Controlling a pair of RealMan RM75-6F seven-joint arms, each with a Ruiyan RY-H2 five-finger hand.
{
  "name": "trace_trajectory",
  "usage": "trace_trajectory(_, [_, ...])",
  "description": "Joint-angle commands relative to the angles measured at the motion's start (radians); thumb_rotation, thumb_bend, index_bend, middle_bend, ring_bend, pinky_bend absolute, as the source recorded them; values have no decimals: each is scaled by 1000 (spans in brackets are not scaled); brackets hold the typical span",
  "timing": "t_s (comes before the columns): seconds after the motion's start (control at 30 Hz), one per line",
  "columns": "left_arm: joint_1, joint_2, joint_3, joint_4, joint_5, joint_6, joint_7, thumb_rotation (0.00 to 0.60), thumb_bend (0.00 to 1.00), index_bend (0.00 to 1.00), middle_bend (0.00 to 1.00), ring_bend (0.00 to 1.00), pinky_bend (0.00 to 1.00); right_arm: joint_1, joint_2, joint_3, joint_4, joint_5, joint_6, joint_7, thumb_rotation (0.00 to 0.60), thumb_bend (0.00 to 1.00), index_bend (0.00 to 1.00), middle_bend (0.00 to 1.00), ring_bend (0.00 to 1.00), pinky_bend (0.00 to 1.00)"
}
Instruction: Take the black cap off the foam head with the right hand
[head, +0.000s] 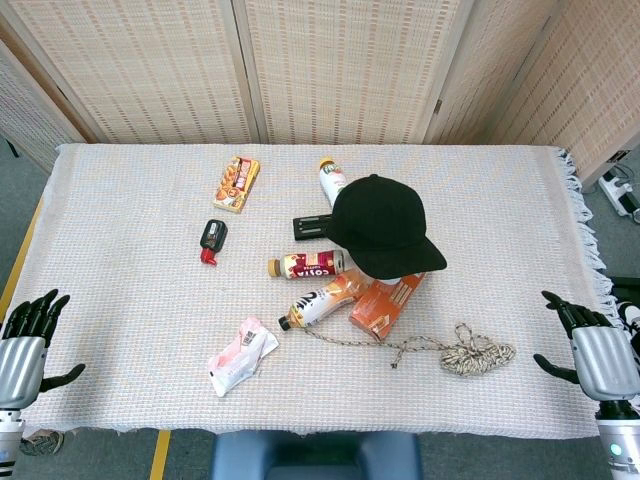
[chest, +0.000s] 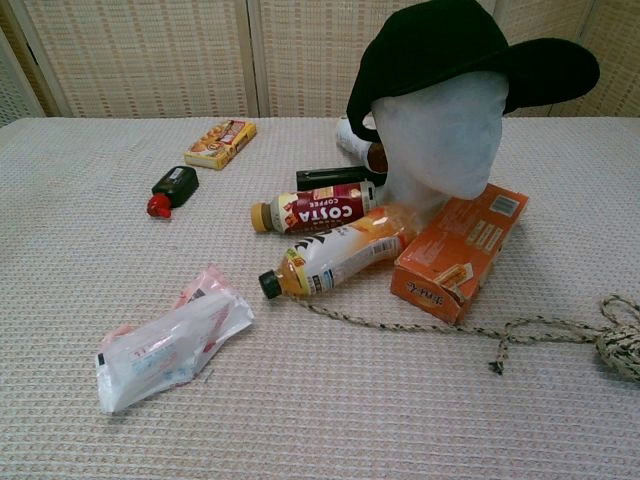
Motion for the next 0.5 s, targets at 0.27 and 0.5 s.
trace_trajectory(0.27, [1,-11,4,17,7,4,-16,600,79,109,74,98,107,0,-1,-6,-5,-9,-3,2,600,0,164,304,320,366])
trace_trajectory(0.5, [7,-7,6,16,12,14,-26,600,78,110,74,97,108,-4,0,-7,-3,-17,7,12,600,0,173,311,340,394])
